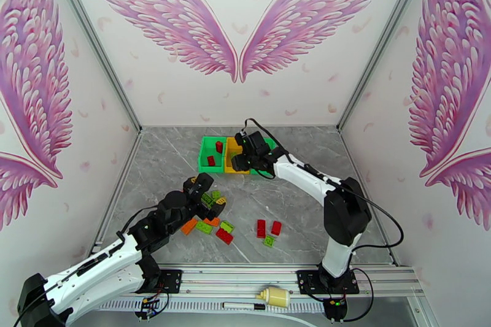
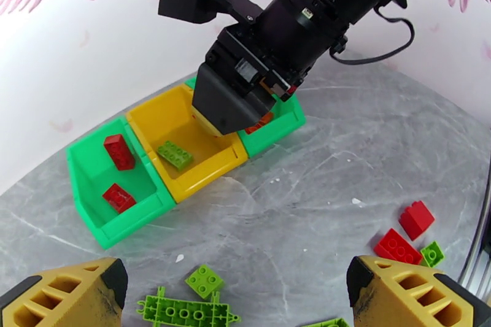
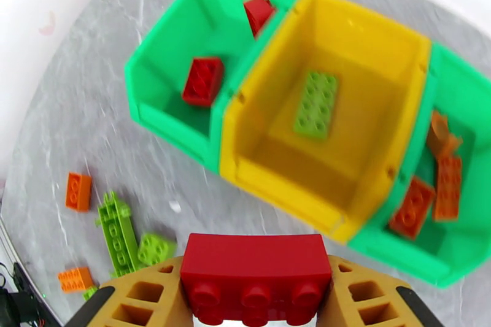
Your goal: Sort the legos into containers by color
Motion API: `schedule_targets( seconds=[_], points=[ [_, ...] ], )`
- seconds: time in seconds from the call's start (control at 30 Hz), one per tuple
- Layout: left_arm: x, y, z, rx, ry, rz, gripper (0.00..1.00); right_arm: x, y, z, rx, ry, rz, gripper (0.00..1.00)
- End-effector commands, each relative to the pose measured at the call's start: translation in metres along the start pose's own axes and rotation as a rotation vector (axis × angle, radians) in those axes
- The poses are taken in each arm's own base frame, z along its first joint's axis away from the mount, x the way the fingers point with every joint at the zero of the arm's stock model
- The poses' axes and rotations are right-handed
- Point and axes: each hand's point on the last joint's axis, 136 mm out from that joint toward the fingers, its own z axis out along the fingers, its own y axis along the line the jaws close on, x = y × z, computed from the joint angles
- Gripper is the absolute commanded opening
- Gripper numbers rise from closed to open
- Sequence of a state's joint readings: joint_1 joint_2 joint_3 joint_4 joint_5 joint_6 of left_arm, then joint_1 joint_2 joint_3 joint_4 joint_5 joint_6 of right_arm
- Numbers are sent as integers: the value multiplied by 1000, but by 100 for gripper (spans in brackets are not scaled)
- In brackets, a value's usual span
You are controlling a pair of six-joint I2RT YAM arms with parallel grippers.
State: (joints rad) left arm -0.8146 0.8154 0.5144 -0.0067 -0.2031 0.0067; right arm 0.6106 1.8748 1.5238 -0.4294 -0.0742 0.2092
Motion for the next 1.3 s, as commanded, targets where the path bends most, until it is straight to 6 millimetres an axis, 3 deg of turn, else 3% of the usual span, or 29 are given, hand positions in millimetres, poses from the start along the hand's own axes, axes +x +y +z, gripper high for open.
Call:
schedule_targets(
  seconds=[0.0,0.27,0.63,0.73,0.93,1.07,1.27],
  points=[
    [-6,15,-2,-87,-47,-54,99,-37,21,16,-66,-113,-55,45],
    [-1,24,-2,-135,-42,-71,99,-71,31,68,-94,-192,-25,45],
    [1,26,-4,-142,-26,-100,99,-78,34,122,-62,-181,-56,50],
    [1,28,-7,-153,-30,-110,99,-80,38,120,-66,-177,-62,58],
    [3,38,-12,-208,-26,-154,99,-81,39,98,-59,-172,-84,79],
    [5,39,-14,-212,-20,-166,99,-69,40,74,-59,-144,-102,84],
    [5,27,-29,-114,-23,-90,99,-32,39,45,-13,-50,-121,84]
  ],
)
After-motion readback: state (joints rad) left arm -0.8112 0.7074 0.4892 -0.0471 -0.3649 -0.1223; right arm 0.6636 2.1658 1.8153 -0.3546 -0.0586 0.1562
